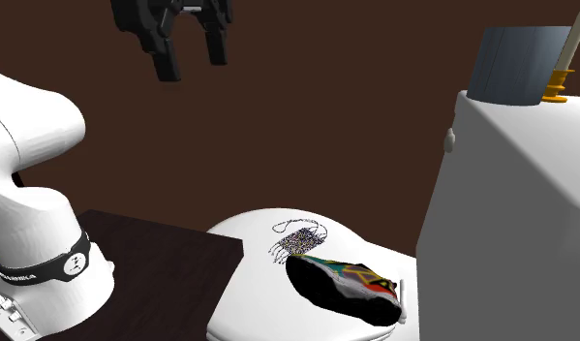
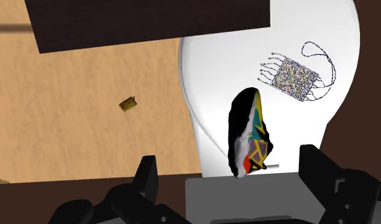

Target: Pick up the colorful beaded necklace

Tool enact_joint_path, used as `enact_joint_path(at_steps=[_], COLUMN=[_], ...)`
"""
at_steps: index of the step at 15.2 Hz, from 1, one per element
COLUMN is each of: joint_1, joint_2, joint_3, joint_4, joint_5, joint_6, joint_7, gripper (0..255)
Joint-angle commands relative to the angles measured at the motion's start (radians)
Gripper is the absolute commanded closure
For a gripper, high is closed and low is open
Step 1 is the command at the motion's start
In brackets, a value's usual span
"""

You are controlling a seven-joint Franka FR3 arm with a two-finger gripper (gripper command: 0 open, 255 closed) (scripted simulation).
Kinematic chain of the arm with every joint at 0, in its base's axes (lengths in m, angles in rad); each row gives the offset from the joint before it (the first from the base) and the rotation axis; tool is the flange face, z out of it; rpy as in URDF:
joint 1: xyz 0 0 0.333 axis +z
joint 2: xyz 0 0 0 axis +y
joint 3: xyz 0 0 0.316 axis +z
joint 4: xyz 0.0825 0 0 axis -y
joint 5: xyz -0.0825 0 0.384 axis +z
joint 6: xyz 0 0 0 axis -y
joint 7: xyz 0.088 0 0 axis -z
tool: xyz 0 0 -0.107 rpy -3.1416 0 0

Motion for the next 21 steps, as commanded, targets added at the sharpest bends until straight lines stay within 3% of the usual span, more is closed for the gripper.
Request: enact_joint_path(at_steps=[1,11,21], joint_1=[0.000,0.029,0.038], joint_2=[0.000,0.061,0.313], joint_3=[0.000,0.208,0.438], joint_4=[0.000,-0.197,-0.257], joint_5=[0.000,0.108,0.181], joint_6=[0.000,0.229,0.510], joint_7=[0.000,0.258,0.533], gripper=[0,0,0])
